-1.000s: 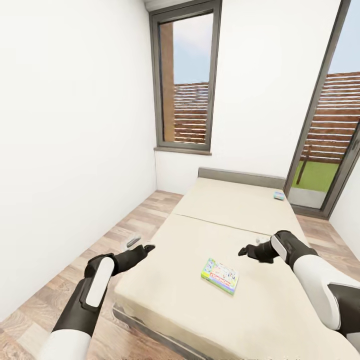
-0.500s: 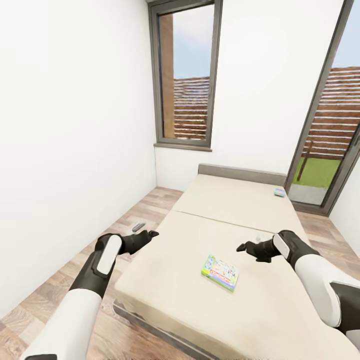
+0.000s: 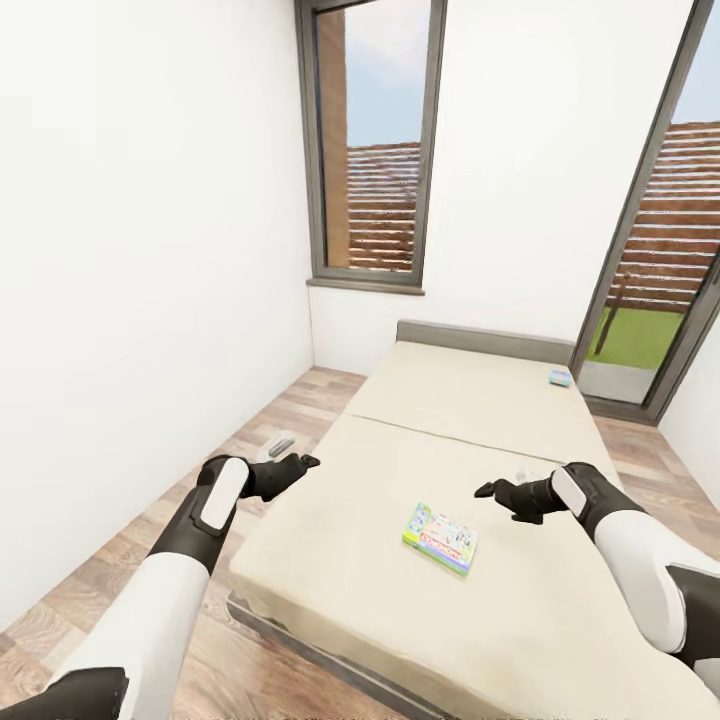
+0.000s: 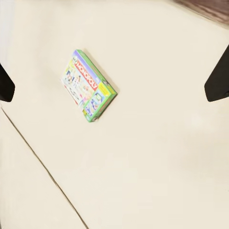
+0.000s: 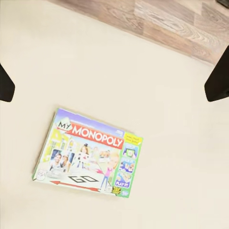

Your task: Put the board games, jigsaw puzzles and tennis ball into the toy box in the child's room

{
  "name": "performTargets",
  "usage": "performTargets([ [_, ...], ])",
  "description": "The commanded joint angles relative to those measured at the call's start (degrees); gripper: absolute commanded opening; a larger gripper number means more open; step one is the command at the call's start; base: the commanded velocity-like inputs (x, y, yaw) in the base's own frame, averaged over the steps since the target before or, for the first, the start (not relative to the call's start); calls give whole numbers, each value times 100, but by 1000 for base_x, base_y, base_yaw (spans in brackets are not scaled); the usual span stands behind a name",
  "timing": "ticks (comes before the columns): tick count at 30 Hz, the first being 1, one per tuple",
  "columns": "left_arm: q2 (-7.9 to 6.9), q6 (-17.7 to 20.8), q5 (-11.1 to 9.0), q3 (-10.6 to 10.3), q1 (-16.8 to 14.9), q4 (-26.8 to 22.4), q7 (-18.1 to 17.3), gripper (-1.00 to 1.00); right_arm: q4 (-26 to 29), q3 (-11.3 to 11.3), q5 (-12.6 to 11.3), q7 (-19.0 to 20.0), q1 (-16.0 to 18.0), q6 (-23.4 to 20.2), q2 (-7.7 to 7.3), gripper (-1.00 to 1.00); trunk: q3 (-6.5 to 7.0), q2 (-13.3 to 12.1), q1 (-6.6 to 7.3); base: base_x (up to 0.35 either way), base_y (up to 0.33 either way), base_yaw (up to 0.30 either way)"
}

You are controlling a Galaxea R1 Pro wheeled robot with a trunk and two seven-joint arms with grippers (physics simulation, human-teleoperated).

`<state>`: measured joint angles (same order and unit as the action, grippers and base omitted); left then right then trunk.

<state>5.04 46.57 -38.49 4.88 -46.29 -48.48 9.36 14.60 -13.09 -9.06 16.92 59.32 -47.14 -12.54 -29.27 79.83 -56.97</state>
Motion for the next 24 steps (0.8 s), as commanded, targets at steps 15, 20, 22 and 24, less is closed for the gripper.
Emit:
performTargets([
  [15,-3,20,-74,13,9,65,35,100,8,-48,-57,-12,-12,191,-10,100,-146,4,0,0,0,0],
  [20,-7,16,-74,13,36,70,35,100,8,-50,-59,-13,-14,234,-11,100,-192,4,0,0,0,0],
  [22,-9,14,-71,13,48,72,37,100,8,-52,-60,-13,-15,252,-11,100,-211,4,0,0,0,0],
  [24,-9,13,-71,13,51,73,37,100,8,-52,-60,-13,-15,259,-11,100,-230,4,0,9,16,0],
])
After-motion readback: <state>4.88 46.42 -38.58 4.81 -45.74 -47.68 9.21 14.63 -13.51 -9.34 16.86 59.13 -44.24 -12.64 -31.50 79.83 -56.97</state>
